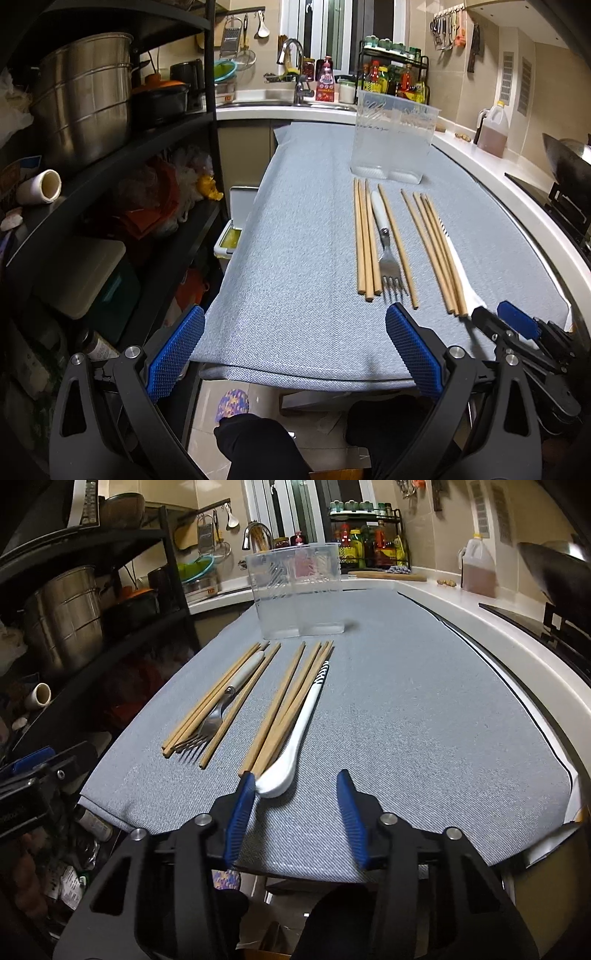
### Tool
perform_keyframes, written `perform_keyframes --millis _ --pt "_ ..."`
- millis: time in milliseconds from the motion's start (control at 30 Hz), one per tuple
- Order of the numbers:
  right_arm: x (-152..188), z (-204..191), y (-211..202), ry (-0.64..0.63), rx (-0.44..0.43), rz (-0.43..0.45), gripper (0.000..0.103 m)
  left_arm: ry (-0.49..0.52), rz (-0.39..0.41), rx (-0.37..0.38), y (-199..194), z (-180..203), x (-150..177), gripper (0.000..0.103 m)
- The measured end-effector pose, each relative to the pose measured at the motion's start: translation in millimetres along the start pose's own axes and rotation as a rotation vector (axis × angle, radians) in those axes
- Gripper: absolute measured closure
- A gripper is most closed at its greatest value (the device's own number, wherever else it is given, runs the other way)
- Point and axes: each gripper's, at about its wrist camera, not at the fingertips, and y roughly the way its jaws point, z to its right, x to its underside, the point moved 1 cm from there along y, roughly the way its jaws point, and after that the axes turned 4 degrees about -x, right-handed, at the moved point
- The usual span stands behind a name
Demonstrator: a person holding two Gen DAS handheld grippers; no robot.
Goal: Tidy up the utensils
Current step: 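Lower the right tool onto the white spoon and close on it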
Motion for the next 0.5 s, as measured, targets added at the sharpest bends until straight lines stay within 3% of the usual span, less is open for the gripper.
perform_keyframes --millis 133,267,500 --pt "1.1 -2.0 9.3 -0.001 -0.006 -0.020 0.063 0.002 -0.016 0.003 8.9 0.0 -0.4 0.008" --pt "-3.2 3.2 8.9 0.022 -0.012 -0.005 0.080 0.007 -0.024 0.005 15.9 2.4 -2.2 0.008" --pt "-0.2 9.0 4.2 -0.015 0.022 0.021 0.080 0.013 -0.029 0.011 23.9 5.1 -5.7 0.008"
